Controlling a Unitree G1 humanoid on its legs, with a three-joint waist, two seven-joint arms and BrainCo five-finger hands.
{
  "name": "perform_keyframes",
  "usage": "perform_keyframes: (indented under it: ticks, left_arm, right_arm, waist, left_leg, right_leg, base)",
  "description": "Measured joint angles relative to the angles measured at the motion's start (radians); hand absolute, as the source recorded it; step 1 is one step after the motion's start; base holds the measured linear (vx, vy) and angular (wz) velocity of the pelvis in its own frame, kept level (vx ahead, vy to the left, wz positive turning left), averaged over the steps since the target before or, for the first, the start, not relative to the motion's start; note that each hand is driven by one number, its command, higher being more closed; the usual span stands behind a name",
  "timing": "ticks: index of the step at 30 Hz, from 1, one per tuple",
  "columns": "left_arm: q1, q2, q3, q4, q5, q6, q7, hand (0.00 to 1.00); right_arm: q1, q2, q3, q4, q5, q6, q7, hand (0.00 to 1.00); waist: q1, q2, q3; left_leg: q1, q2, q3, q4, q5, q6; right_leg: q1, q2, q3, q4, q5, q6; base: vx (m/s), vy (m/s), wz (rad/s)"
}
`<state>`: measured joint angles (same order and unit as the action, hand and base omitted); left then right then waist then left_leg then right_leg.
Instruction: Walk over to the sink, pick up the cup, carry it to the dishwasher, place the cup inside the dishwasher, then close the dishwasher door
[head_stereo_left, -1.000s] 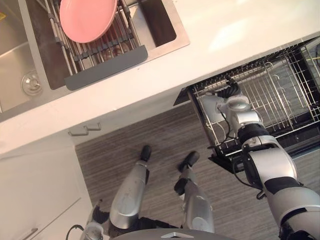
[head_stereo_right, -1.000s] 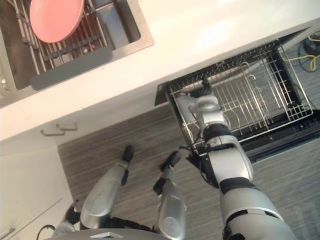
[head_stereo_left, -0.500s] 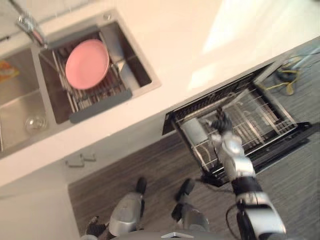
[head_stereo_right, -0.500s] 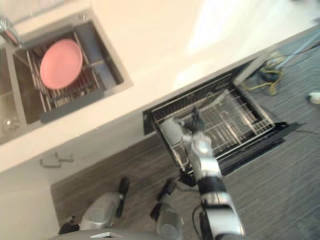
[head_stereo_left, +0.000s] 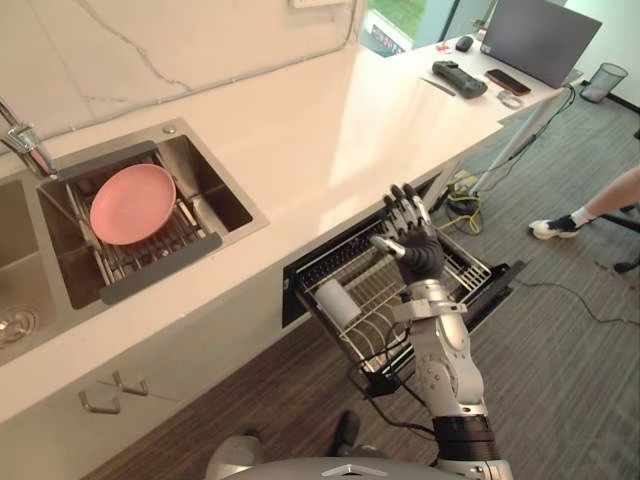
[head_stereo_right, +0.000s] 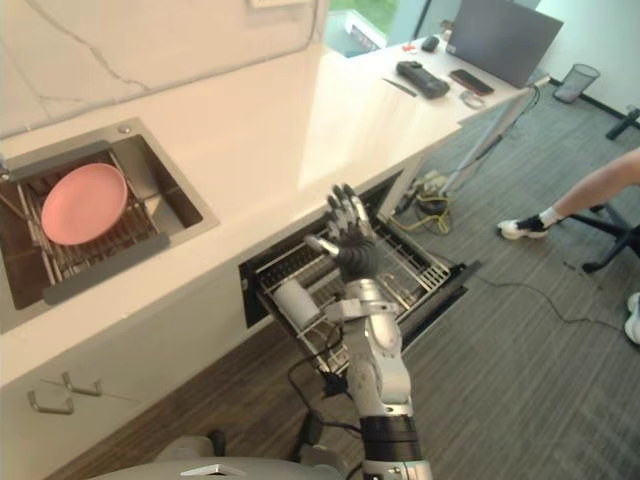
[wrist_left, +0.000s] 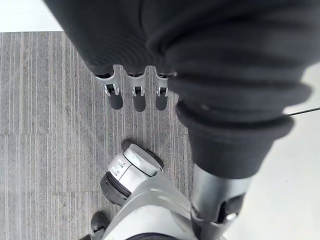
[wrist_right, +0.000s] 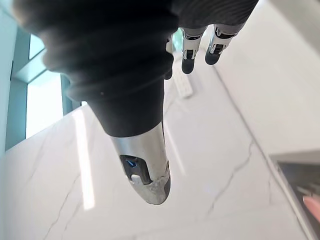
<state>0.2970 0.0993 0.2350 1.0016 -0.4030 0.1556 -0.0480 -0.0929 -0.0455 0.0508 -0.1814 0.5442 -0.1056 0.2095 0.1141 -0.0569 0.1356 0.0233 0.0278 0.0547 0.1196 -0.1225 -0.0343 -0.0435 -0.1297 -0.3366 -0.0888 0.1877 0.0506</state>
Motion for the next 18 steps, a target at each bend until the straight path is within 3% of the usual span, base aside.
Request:
perform_keyframes:
  ticks: [4, 8, 10, 12, 13, 15, 18]
  left_arm:
    - [-0.003, -0.003, 0.001, -0.002, -0.051, 0.002, 0.025, 0.0]
    - [-0.006, -0.002, 0.001, -0.002, -0.061, 0.01, 0.049, 0.0]
    - [-0.009, -0.002, 0.029, 0.007, -0.009, 0.032, 0.067, 0.0]
    - [-0.007, -0.009, 0.036, 0.012, 0.019, 0.044, 0.068, 0.0]
    - [0.001, -0.021, 0.045, 0.013, 0.035, 0.052, 0.067, 0.0]
    - [0.009, -0.015, 0.049, 0.015, 0.048, 0.065, 0.067, 0.0]
    - [0.018, -0.025, 0.041, 0.038, 0.076, 0.067, 0.067, 0.0]
  right_arm:
    - [-0.035, -0.003, 0.091, 0.006, 0.001, 0.001, 0.028, 0.0]
    - [-0.061, -0.004, 0.13, 0.038, 0.002, 0.002, -0.01, 0.0]
    - [-0.054, -0.02, 0.132, 0.051, 0.0, 0.005, -0.114, 0.0]
    - [-0.055, -0.055, 0.129, 0.05, -0.002, 0.005, -0.163, 0.0]
    - [-0.066, -0.071, 0.131, 0.05, -0.002, 0.006, -0.184, 0.0]
    - [-0.074, -0.049, 0.134, 0.048, -0.002, 0.027, -0.208, 0.0]
    - [-0.074, -0.048, 0.129, 0.048, -0.001, 0.051, -0.214, 0.0]
  waist:
    - [0.023, -0.002, -0.002]
    - [0.019, -0.007, -0.014]
    - [-0.015, -0.002, -0.023]
    - [-0.013, 0.014, -0.034]
    - [0.005, 0.021, -0.038]
    - [0.019, 0.017, -0.038]
    - [0.004, 0.02, -0.038]
  left_leg:
    - [0.002, -0.001, -0.011, 0.0, 0.0, 0.001]
    - [-0.008, -0.006, -0.063, -0.024, 0.015, 0.008]
    - [-0.01, 0.061, 0.121, -0.042, 0.035, 0.039]
    - [-0.004, 0.091, 0.204, -0.06, 0.08, 0.017]
    - [0.002, 0.084, 0.194, -0.075, 0.1, -0.012]
    - [-0.001, 0.075, 0.193, -0.075, 0.113, -0.017]
    - [-0.001, 0.067, 0.193, -0.09, 0.114, -0.015]
  right_leg:
    - [0.019, -0.003, -0.01, 0.0, -0.001, 0.0]
    - [0.049, -0.017, -0.097, 0.007, -0.018, 0.001]
    - [0.102, -0.047, -0.232, 0.007, -0.034, 0.018]
    - [0.121, -0.057, -0.28, 0.007, -0.038, 0.026]
    - [0.121, -0.059, -0.285, 0.007, -0.036, 0.031]
    - [0.117, -0.067, -0.268, 0.007, -0.033, 0.035]
    - [0.119, -0.078, -0.266, 0.007, -0.029, 0.041]
  base:
    - [-0.03, 0.004, 0.06]
    - [-0.02, -0.007, 0.7]
    - [0.03, -0.007, 1.61]
    - [0.03, 0.046, 1.07]
    - [0.04, 0.105, 0.49]
    - [0.03, 0.105, 0.12]
    - [-0.03, 0.053, 0.0]
